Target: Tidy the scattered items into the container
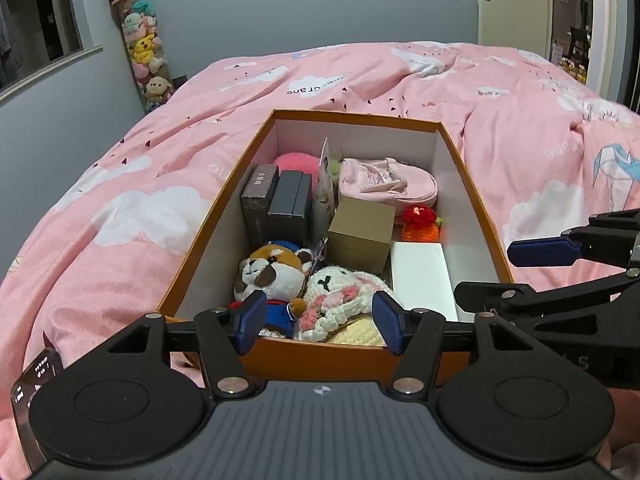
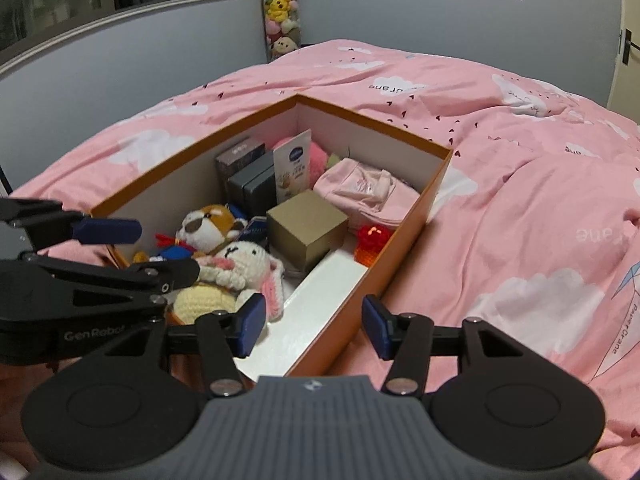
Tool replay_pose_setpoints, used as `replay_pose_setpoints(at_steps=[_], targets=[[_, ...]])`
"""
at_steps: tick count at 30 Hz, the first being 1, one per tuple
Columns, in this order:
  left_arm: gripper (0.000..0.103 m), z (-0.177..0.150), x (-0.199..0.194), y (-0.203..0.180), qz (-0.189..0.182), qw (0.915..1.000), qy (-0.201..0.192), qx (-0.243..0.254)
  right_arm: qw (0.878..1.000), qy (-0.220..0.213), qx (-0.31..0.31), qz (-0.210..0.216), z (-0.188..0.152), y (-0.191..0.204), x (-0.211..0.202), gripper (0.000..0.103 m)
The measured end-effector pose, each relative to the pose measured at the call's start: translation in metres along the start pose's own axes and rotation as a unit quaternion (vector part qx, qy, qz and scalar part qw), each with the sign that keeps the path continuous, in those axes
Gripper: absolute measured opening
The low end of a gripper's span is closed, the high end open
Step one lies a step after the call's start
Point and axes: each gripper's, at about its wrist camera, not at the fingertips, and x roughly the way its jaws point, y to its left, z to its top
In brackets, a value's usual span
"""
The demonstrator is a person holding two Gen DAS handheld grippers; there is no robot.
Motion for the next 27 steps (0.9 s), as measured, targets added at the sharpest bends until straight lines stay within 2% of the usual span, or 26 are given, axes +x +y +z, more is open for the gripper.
replay_pose_setpoints(at_steps=[27], targets=[[0.070, 0.0001, 0.0083, -0.0082, 0.018, 0.9992, 0.014, 0.032, 1.000, 0.020, 0.007, -0.012, -0.0091, 0.0007, 0.0088, 0.057]])
